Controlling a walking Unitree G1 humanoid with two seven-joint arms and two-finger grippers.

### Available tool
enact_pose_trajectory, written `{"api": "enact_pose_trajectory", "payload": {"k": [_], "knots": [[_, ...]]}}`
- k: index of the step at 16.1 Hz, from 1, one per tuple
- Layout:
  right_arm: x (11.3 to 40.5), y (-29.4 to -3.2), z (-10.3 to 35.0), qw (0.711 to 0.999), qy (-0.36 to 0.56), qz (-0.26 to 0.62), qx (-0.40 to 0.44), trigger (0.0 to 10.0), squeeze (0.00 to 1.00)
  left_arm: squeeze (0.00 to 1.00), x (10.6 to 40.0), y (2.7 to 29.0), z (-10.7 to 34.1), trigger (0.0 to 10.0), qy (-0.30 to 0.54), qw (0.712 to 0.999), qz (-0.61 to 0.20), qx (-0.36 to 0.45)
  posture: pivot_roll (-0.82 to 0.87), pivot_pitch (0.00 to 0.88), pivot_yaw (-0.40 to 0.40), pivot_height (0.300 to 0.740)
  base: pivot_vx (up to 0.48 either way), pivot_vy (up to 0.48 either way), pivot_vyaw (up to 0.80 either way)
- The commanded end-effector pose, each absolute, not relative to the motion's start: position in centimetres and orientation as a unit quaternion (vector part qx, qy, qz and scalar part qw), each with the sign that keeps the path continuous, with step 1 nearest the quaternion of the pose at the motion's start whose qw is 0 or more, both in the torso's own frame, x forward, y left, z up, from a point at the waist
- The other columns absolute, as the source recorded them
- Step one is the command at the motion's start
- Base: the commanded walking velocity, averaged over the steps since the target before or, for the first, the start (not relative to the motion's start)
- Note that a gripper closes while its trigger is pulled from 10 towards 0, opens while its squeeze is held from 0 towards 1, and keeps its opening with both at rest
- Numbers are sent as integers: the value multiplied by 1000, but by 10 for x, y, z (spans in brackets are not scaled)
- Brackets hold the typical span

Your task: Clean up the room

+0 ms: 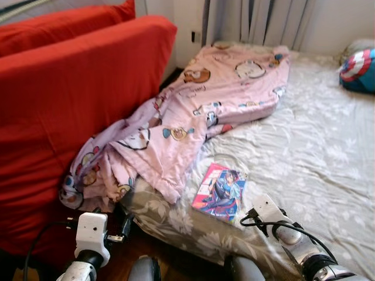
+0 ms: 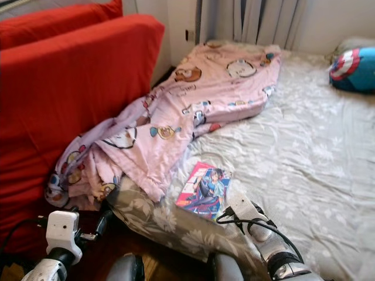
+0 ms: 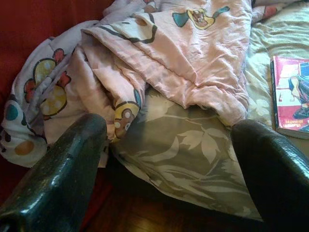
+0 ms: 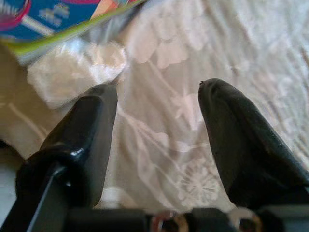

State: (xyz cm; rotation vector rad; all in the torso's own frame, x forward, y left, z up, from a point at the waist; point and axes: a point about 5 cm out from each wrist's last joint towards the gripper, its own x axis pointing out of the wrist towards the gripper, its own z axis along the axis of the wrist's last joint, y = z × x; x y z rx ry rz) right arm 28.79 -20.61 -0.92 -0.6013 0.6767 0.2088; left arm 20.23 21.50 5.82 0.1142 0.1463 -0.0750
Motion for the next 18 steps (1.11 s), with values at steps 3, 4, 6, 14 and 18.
{"api": "enact_pose_trajectory", "payload": {"k": [3,4,6,14,18], "knots": [[290,-201,-9,898,320,105,-282,10000,0,0,184,219,63,10000,93,993,-38,60,136,221,13,624,0,0,0],[291,-200,-8,900,316,105,-280,10000,0,0,180,220,65,10000,95,993,-37,61,143,230,12,624,0,0,0],[294,-197,-5,900,311,112,-284,10000,0,0,173,221,69,10000,101,992,-33,63,162,259,11,624,0,0,0],[312,-199,13,882,287,144,-346,10000,0,0,158,223,76,10000,120,990,-26,66,185,295,3,624,0,0,0],[314,-198,16,879,284,153,-352,10000,0,0,174,238,103,10000,63,994,21,90,191,304,-7,624,0,0,0]]}}
